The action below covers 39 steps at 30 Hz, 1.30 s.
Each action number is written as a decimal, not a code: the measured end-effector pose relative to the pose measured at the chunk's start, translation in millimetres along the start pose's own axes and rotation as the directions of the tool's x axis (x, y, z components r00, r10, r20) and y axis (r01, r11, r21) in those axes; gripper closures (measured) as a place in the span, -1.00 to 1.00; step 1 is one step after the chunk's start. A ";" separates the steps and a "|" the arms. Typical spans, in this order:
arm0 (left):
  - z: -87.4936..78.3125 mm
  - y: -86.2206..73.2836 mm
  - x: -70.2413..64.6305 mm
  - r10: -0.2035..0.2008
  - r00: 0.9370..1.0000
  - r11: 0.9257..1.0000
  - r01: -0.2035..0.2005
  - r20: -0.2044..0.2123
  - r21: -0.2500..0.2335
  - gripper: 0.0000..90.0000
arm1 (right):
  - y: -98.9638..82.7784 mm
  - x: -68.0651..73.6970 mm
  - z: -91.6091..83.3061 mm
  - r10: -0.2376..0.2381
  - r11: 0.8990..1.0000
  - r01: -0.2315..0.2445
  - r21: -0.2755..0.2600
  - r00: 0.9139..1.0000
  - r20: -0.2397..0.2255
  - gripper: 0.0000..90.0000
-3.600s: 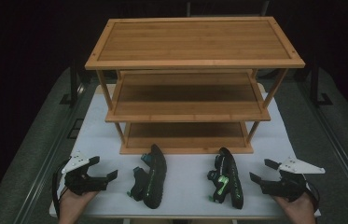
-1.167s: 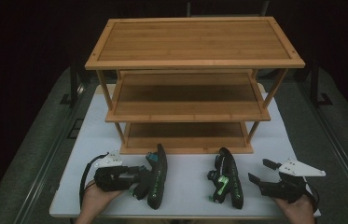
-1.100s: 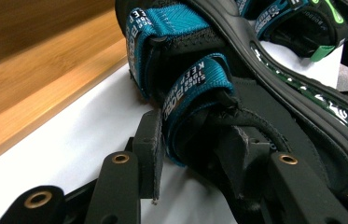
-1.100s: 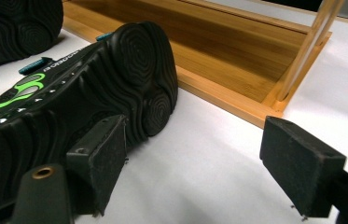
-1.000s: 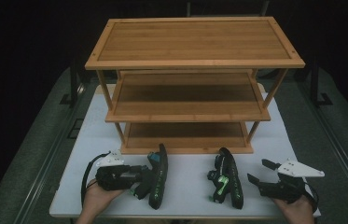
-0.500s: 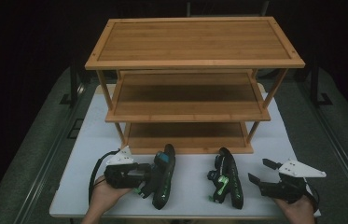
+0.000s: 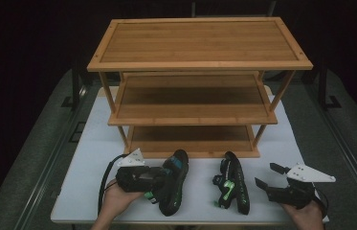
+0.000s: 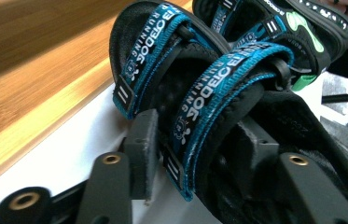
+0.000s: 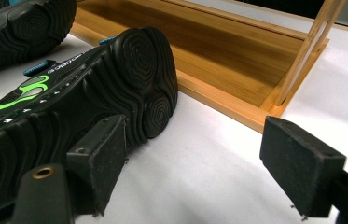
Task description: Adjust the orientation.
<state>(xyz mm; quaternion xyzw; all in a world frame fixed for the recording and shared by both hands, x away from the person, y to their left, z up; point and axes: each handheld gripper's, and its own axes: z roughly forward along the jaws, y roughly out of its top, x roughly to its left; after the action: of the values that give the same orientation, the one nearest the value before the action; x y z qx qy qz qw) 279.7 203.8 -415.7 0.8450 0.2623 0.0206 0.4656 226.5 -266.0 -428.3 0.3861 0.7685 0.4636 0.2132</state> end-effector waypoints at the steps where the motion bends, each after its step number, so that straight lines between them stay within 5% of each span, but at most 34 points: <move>1: 0.5 0.2 -0.3 -0.003 1.000 1.000 0.003 0.002 -0.004 0.19 | -0.1 -0.1 0.0 0.000 1.000 0.000 0.000 1.000 -0.001 -0.51; 11: 6.3 3.0 -5.2 -0.044 0.999 0.998 0.044 0.003 -0.043 0.09 | 0.2 -0.5 -1.6 0.004 1.000 -0.004 -0.006 1.000 -0.004 -0.50; 13: 7.4 3.9 -6.3 -0.039 0.999 0.998 0.039 0.001 -0.047 0.27 | 0.2 -0.5 -1.8 0.004 1.000 -0.004 -0.008 1.000 -0.003 -0.50; 17: 15.0 6.2 -11.5 -0.023 1.000 0.999 0.023 0.014 -0.026 0.29 | 0.3 -0.4 -2.1 0.000 1.000 0.000 -0.010 1.000 -0.004 -0.50; 26: 29.7 9.2 -25.2 0.009 1.000 1.000 -0.009 -0.006 -0.005 0.06 | 1.1 -1.3 -5.7 0.006 1.000 -0.006 -0.026 1.000 -0.009 -0.50; 32: 31.3 6.8 -29.1 0.022 1.000 1.000 -0.022 -0.022 -0.012 -0.09 | 7.7 6.2 -9.7 0.005 0.997 -0.009 -0.077 0.999 -0.054 -0.41; 39: 30.7 6.3 -32.3 0.032 0.999 0.999 -0.033 -0.031 -0.017 -0.01 | 18.7 24.6 -9.1 -0.033 0.993 0.018 -0.119 0.991 -0.126 -0.17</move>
<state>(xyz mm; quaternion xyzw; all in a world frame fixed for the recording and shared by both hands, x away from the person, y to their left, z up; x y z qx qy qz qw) 263.1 162.4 -421.2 0.8446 0.2553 0.0434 0.4685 212.6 -246.4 -406.8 0.3327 0.7568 0.5290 0.1916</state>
